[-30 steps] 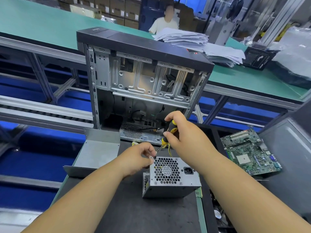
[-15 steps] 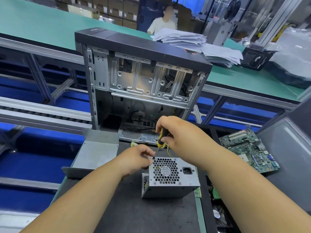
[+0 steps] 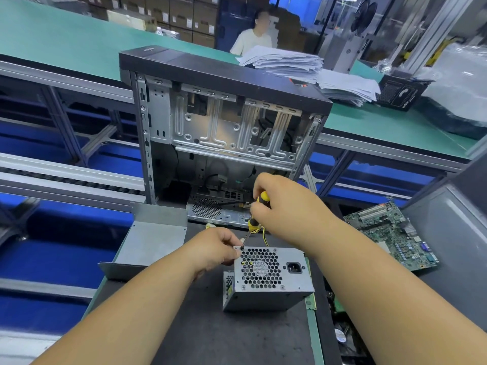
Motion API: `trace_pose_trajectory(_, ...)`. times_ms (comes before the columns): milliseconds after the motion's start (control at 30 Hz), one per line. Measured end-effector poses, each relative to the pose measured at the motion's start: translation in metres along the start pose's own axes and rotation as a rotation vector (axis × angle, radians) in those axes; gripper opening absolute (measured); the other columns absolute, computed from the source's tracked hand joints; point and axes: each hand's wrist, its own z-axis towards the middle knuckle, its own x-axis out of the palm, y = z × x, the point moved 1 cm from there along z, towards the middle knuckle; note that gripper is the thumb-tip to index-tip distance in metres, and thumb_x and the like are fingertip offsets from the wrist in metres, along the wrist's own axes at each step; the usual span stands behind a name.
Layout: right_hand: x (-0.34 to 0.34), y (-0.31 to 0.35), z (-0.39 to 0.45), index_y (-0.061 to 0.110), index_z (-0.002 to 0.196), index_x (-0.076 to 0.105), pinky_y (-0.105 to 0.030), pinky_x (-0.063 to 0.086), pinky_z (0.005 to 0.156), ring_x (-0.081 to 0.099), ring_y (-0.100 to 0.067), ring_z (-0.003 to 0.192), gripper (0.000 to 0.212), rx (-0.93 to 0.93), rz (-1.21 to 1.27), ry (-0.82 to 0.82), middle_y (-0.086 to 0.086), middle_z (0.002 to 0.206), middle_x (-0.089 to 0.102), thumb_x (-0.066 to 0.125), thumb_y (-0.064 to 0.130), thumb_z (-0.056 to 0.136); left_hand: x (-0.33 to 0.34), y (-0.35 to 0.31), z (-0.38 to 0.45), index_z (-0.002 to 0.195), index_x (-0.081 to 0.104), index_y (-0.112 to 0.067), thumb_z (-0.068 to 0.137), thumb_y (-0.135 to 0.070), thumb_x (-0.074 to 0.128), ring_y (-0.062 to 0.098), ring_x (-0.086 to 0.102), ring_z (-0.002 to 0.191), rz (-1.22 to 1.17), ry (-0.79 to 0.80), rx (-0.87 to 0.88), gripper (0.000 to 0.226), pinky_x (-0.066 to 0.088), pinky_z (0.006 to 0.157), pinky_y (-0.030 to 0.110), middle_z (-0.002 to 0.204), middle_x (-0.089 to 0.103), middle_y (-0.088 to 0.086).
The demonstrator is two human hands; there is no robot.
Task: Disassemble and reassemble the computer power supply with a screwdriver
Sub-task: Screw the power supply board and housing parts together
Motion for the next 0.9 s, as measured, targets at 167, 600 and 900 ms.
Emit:
trace_pose_trajectory(167,0.0,0.003,-0.001,0.022,0.098,0.053,-0.03,0.036,0.051,0.052,-0.02,0.069,0.015,-0.102,-0.221,-0.062,0.005,0.068,0.051,0.047,0.036,0.098,-0.001,0.003,0.0,0.086,0.069,-0.014,0.085,0.001,0.07,0.018,0.066,0.079,0.006,-0.013,-0.003,0.016,0.057,0.079,0.028,0.086,0.068,0.007)
trace_pose_trajectory(600,-0.011,0.0,0.003,0.022,0.096,0.049,-0.029,0.035,0.052,0.049,-0.015,0.07,0.021,-0.081,-0.191,0.095,0.005,0.078,0.051,0.059,0.04,0.095,0.001,0.005,-0.001,0.085,0.069,-0.016,0.085,-0.001,0.071,0.016,0.069,0.081,0.013,-0.049,-0.002,0.015,0.058,0.077,0.025,0.088,0.07,0.001)
trace_pose_trajectory(900,-0.001,0.002,0.008,0.017,0.074,0.048,-0.025,0.028,0.047,0.047,-0.018,0.059,0.058,0.12,-0.475,-0.057,0.004,0.066,0.05,0.029,0.069,0.094,0.0,0.008,-0.001,0.087,0.07,-0.02,0.084,-0.006,0.071,0.02,0.072,0.084,0.03,-0.038,-0.001,0.014,0.055,0.094,0.044,0.084,0.071,0.0)
